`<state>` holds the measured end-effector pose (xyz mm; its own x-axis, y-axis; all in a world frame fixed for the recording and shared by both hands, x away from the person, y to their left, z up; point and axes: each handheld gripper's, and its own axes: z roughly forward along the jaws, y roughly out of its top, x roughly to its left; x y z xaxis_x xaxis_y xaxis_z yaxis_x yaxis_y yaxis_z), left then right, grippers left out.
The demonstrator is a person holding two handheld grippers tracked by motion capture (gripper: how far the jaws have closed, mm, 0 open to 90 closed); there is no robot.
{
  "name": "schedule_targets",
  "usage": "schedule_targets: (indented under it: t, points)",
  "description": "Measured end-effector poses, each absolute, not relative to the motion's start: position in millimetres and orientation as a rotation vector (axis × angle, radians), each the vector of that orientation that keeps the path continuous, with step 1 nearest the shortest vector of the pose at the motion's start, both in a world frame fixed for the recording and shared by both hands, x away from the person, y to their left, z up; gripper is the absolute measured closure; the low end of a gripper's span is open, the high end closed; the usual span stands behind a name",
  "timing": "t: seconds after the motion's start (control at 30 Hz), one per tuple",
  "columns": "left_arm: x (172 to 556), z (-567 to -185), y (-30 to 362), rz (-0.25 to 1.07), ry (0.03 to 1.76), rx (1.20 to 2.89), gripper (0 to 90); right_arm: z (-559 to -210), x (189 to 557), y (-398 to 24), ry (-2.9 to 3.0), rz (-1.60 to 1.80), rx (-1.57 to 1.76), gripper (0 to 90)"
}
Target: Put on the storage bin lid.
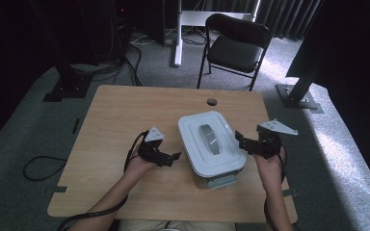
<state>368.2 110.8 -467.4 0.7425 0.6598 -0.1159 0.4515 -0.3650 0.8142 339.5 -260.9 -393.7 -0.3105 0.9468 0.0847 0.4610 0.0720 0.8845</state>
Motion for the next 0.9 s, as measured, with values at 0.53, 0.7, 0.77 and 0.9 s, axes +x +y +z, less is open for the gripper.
schedule_targets:
  t: [0.53, 0.7, 0.77, 0.9]
  points:
    - [377.6, -482.4, 105.2, 0.296, 0.864, 2.008, 0.6, -469.1, 376.4, -280.4, 1.760, 1.122, 1.469, 11.9]
    - [377.5, -482.7, 102.8, 0.299, 0.858, 2.008, 0.6, -485.5, 373.6, -270.4, 1.814, 1.104, 1.476, 11.9]
    - [377.6, -483.7, 101.3, 0.297, 0.856, 2.013, 0.6, -490.0, 372.9, -265.9, 1.840, 1.096, 1.471, 11.9]
    - [378.3, -485.0, 97.7, 0.297, 0.850, 2.026, 0.6, -494.4, 371.7, -261.1, 1.854, 1.110, 1.475, 13.1]
